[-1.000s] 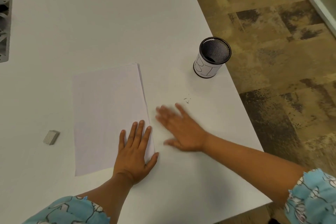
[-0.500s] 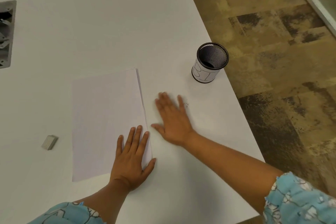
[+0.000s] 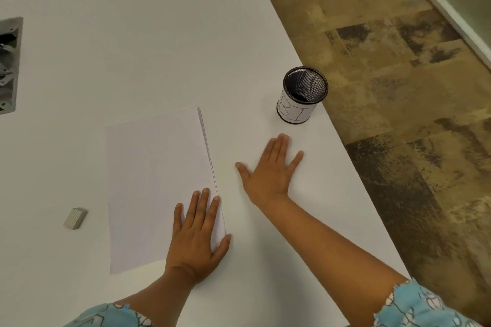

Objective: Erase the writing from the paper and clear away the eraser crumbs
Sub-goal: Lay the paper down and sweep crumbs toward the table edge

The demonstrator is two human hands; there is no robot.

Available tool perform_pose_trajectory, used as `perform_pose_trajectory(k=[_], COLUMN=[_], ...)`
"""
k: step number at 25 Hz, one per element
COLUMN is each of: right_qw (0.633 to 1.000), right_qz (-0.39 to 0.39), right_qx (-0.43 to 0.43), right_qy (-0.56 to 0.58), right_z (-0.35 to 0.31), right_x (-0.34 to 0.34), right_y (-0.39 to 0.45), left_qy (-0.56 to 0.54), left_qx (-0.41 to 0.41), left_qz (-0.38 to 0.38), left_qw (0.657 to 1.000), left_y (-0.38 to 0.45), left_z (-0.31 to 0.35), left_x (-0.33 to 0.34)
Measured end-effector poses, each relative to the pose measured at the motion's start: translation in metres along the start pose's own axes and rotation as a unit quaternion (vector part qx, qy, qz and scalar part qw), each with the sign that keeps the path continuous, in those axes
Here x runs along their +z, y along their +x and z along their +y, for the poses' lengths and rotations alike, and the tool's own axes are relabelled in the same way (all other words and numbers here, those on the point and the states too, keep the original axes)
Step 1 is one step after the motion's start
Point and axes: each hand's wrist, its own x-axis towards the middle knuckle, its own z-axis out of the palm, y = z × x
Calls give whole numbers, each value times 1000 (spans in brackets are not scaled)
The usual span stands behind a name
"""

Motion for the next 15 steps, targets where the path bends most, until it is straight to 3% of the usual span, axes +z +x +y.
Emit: perform_pose_trajectory(k=[3, 5, 7, 12, 13, 15], right_qw=[985, 978, 986, 997, 997, 999], right_qz=[7, 0, -10, -24, -12, 9], right_qx=[-172, -210, -164, 67, 65, -32], right_qy=[12, 18, 19, -29, -27, 1], right_z=[-26, -35, -29, -9, -15, -26], right_x=[4, 5, 2, 1, 2, 8], right_y=[-17, -6, 9, 5, -3, -17], left_qy=[7, 5, 7, 6, 5, 9], left_qx=[1, -2, 2, 7, 8, 9], left_qz=[1, 6, 6, 11, 11, 15], left_qw=[1000, 1000, 1000, 1000, 1000, 1000], left_y=[-1, 0, 0, -1, -1, -1], left_z=[0, -1, -2, -2, -2, -1], left_x=[1, 2, 3, 3, 3, 3])
